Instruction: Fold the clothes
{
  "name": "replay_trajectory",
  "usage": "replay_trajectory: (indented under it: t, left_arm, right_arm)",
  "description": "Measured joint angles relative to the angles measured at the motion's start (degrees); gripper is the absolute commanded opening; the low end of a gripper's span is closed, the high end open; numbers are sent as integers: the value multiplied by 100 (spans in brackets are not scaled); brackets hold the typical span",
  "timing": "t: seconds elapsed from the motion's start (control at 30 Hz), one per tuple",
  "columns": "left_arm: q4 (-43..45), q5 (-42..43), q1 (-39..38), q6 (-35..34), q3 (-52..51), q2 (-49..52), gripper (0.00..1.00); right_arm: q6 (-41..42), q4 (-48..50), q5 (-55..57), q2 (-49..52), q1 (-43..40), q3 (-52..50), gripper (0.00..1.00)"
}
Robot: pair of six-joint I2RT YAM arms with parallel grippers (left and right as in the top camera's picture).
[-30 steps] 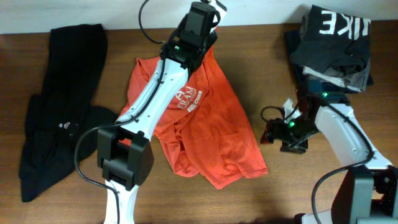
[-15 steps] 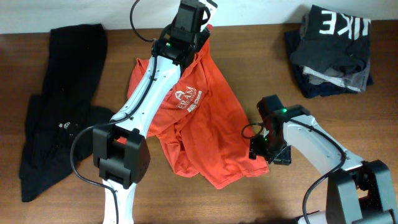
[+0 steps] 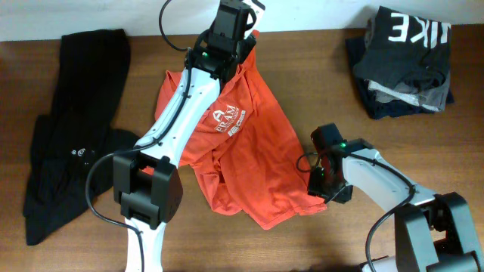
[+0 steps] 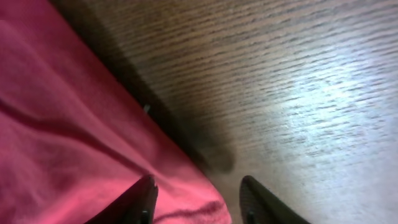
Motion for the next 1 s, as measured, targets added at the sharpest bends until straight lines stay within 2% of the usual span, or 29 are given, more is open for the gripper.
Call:
replay_trajectory:
  t: [0.2,0.27,0.37,0.73,0.87,1.0]
  left_arm:
    - [-39,0,0,-4,0,0,1]
    - [-44,2,0,-17,0,0,1]
    - [-52,2,0,-17,0,0,1]
    - [-96,20,0,-109,0,-26,1]
    - [-144,26,13,-127,-4,-313,1]
    - [-149,44,87,-127,-15,-944,1]
  right_arm:
    - [4,422,-166,-85,0,-319,44]
    - [7,490,-166,-155,0,-389,38]
    - [-28,540,-168,-219,0,-461,4]
    - [-90,466,-470,-212,-72,-271,4]
    - [-466,-2,-516,-304,-424,616,4]
    - [-960,-645,-538,-444,-1010,2122,4]
